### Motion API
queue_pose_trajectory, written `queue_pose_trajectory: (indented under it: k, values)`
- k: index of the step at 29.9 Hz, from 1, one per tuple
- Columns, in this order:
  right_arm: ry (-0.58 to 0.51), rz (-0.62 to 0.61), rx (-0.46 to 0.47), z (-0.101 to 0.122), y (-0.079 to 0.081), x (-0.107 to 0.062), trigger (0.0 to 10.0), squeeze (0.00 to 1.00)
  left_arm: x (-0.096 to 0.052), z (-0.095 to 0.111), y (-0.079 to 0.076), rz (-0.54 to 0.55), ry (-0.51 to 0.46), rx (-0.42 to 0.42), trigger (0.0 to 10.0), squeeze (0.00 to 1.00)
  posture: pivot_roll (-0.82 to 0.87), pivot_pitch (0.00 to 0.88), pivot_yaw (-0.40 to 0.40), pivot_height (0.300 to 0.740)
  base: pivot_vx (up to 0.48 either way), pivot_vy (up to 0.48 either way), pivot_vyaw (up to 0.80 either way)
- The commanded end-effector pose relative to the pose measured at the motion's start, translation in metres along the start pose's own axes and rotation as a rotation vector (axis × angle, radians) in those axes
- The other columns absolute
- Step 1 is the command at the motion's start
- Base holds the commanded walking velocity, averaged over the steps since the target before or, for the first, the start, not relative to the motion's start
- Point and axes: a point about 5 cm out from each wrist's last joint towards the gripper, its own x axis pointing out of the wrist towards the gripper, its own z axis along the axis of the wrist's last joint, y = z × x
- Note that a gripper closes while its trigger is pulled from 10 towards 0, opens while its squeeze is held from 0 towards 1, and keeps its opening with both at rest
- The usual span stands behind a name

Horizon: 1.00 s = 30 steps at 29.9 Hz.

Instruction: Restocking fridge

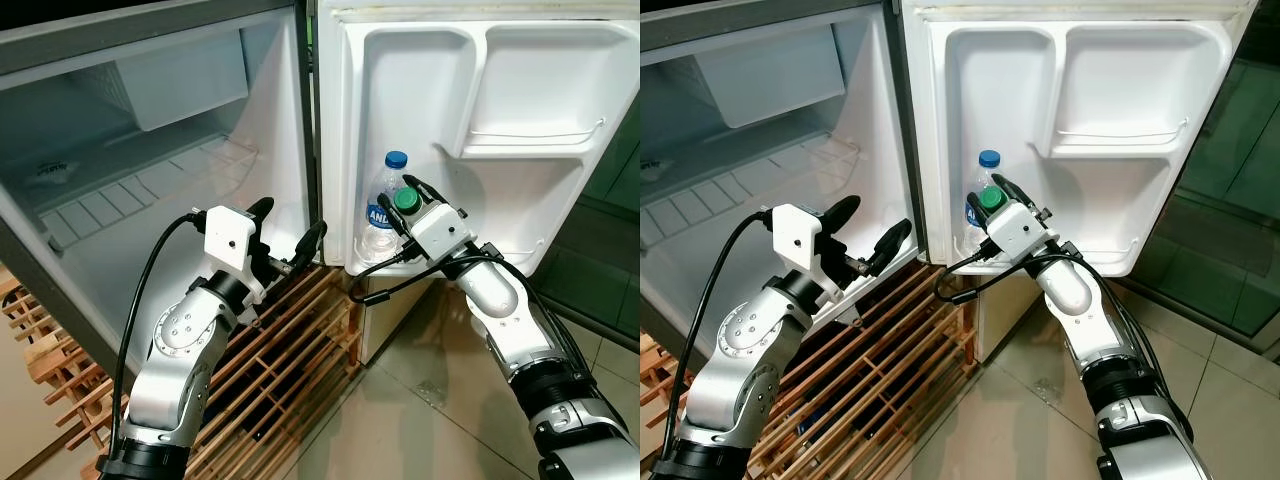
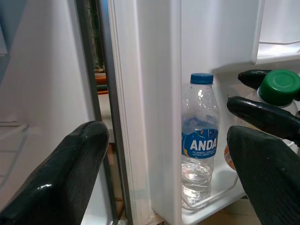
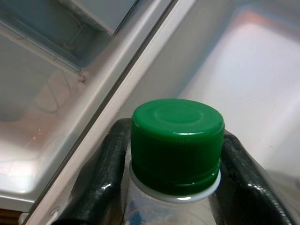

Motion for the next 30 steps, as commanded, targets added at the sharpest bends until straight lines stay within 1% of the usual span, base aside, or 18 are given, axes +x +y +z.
queue_pose_trajectory:
  k: [1, 2, 3, 4, 5, 8, 10, 12, 14, 17, 19, 21, 22, 24, 26, 27, 30]
  values:
    - [-0.048, -0.040, -0.071, 0.007, -0.012, 0.009, 0.0, 0.00, -0.005, 0.006, 0.002, 0.000, -0.007, 0.016, 10.0, 0.00, 0.02, 0.000, 0.129, 0.740, 0.000, 0.000, 0.00]
    - [-0.048, -0.040, -0.071, 0.007, -0.012, 0.009, 0.0, 0.00, -0.005, 0.006, 0.002, 0.000, -0.007, 0.016, 10.0, 0.00, 0.02, 0.000, 0.129, 0.740, 0.000, 0.000, 0.00]
    - [-0.077, -0.075, -0.146, 0.011, -0.022, 0.013, 0.0, 0.00, -0.008, 0.010, 0.001, 0.001, -0.013, 0.027, 10.0, 0.00, 0.01, 0.005, 0.129, 0.740, 0.000, 0.000, 0.00]
    - [-0.086, -0.075, -0.182, 0.012, -0.024, 0.014, 0.0, 0.00, -0.009, 0.010, 0.001, 0.001, -0.015, 0.030, 10.0, 0.00, 0.01, 0.005, 0.129, 0.740, 0.000, 0.000, 0.00]
    - [-0.091, -0.063, -0.206, 0.012, -0.023, 0.014, 0.0, 0.00, -0.009, 0.011, 0.000, 0.000, -0.015, 0.029, 10.0, 0.00, 0.01, 0.013, 0.133, 0.740, 0.000, 0.000, 0.00]
    - [-0.098, -0.041, -0.232, 0.011, -0.022, 0.014, 0.0, 0.00, -0.011, 0.012, -0.001, 0.001, -0.014, 0.029, 10.0, 0.00, 0.01, 0.020, 0.138, 0.740, 0.000, 0.000, 0.00]
    - [-0.091, -0.003, -0.296, 0.008, -0.019, 0.014, 0.0, 0.00, -0.013, 0.013, -0.003, -0.005, -0.013, 0.033, 10.0, 0.00, 0.02, 0.025, 0.142, 0.740, 0.000, 0.000, 0.00]
    - [-0.067, -0.031, -0.250, 0.004, -0.021, 0.015, 0.0, 0.00, -0.013, 0.014, -0.004, -0.011, -0.011, 0.036, 10.0, 0.00, 0.02, 0.026, 0.140, 0.740, 0.000, 0.000, 0.00]
    - [-0.042, -0.066, -0.184, 0.000, -0.021, 0.015, 0.0, 0.00, -0.013, 0.015, -0.004, -0.011, -0.010, 0.038, 10.0, 0.00, 0.02, 0.028, 0.139, 0.740, 0.000, 0.000, 0.00]
    - [0.002, -0.124, -0.077, -0.007, -0.020, 0.015, 0.0, 0.00, -0.013, 0.015, -0.004, -0.008, -0.009, 0.039, 10.0, 0.00, 0.02, 0.030, 0.139, 0.740, 0.000, 0.000, 0.00]
    - [0.062, -0.165, 0.012, -0.017, -0.018, 0.012, 0.0, 0.00, -0.014, 0.016, -0.004, -0.009, -0.003, 0.044, 10.0, 0.00, 0.03, 0.035, 0.140, 0.740, 0.000, 0.000, 0.00]
    - [0.072, -0.171, 0.025, -0.019, -0.018, 0.012, 0.0, 0.00, -0.014, 0.016, -0.004, -0.010, -0.003, 0.044, 10.0, 0.00, 0.03, 0.035, 0.140, 0.740, 0.000, 0.000, 0.00]
    - [0.100, -0.202, 0.083, -0.023, -0.020, 0.010, 0.0, 0.00, -0.015, 0.016, -0.004, -0.010, -0.001, 0.046, 10.0, 0.00, 0.03, 0.038, 0.144, 0.740, 0.000, 0.000, 0.00]
    - [0.120, -0.220, 0.133, -0.026, -0.021, 0.010, 0.0, 0.00, -0.015, 0.016, -0.004, -0.011, 0.001, 0.047, 10.0, 0.00, 0.03, 0.038, 0.144, 0.740, 0.000, 0.000, 0.00]
    - [0.120, -0.220, 0.133, -0.026, -0.021, 0.010, 0.0, 0.00, -0.015, 0.016, -0.004, -0.011, 0.001, 0.047, 10.0, 0.00, 0.03, 0.038, 0.144, 0.740, 0.000, 0.000, 0.00]
    - [0.138, -0.253, 0.203, -0.028, -0.023, 0.012, 0.0, 0.00, -0.015, 0.017, -0.004, -0.013, 0.002, 0.049, 10.0, 0.00, 0.03, 0.037, 0.144, 0.740, 0.000, 0.000, 0.00]
    - [0.165, -0.289, 0.287, -0.030, -0.025, 0.015, 0.0, 0.00, -0.014, 0.017, -0.004, -0.014, 0.003, 0.051, 10.0, 0.00, 0.03, 0.037, 0.144, 0.740, 0.000, 0.000, 0.00]
